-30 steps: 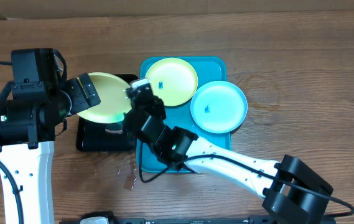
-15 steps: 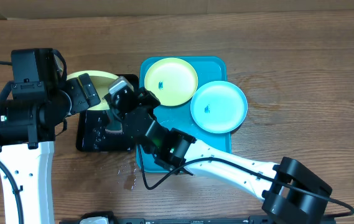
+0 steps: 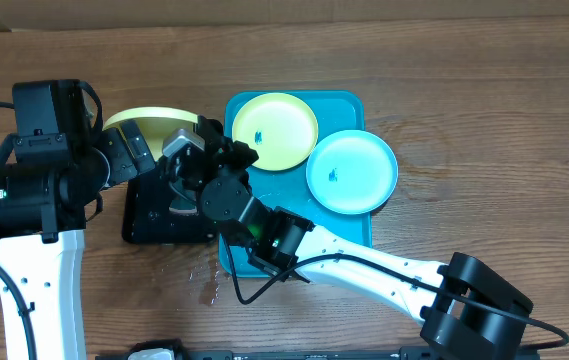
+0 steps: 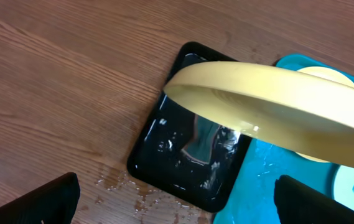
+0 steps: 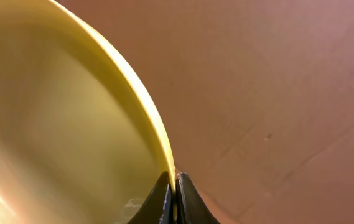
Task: Clean dirty plates on tray and stack at the side
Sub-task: 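Tilt the yellow plate over the black tray to drain it, right gripper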
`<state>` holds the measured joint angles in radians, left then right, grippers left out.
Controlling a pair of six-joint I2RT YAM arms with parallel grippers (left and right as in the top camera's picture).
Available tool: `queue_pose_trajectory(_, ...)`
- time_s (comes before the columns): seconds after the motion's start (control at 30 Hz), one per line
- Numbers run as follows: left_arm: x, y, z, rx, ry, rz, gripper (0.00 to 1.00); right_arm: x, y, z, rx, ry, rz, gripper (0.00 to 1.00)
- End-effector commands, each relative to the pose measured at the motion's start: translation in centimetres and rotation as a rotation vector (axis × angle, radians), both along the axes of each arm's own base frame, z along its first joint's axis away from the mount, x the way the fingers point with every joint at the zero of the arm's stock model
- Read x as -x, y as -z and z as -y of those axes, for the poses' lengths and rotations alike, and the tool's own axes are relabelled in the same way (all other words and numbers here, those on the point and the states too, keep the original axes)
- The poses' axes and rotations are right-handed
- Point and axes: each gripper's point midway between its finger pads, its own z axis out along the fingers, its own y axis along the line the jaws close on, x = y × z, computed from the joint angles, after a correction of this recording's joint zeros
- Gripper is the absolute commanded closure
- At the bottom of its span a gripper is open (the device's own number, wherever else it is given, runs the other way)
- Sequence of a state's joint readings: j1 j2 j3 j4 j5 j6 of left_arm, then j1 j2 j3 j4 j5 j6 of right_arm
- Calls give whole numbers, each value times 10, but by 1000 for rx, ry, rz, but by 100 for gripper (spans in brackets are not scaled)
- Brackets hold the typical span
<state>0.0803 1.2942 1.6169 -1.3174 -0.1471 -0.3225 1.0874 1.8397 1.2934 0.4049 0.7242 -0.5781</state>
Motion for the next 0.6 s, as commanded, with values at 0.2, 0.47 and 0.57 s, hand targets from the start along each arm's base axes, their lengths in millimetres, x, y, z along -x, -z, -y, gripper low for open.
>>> queue_pose_trajectory(0.2, -4, -5, 6, 28, 5, 26, 0, 33, -33, -31, 103, -118, 146, 96)
queue_pose_trajectory(0.47, -4, -5, 6, 28, 5, 26, 0, 34, -34, -30, 109, -108, 154, 96)
queue_pose_trajectory(0.57, -4, -5, 6, 28, 5, 26, 0, 33, -34, -27, 110, -92, 152, 96)
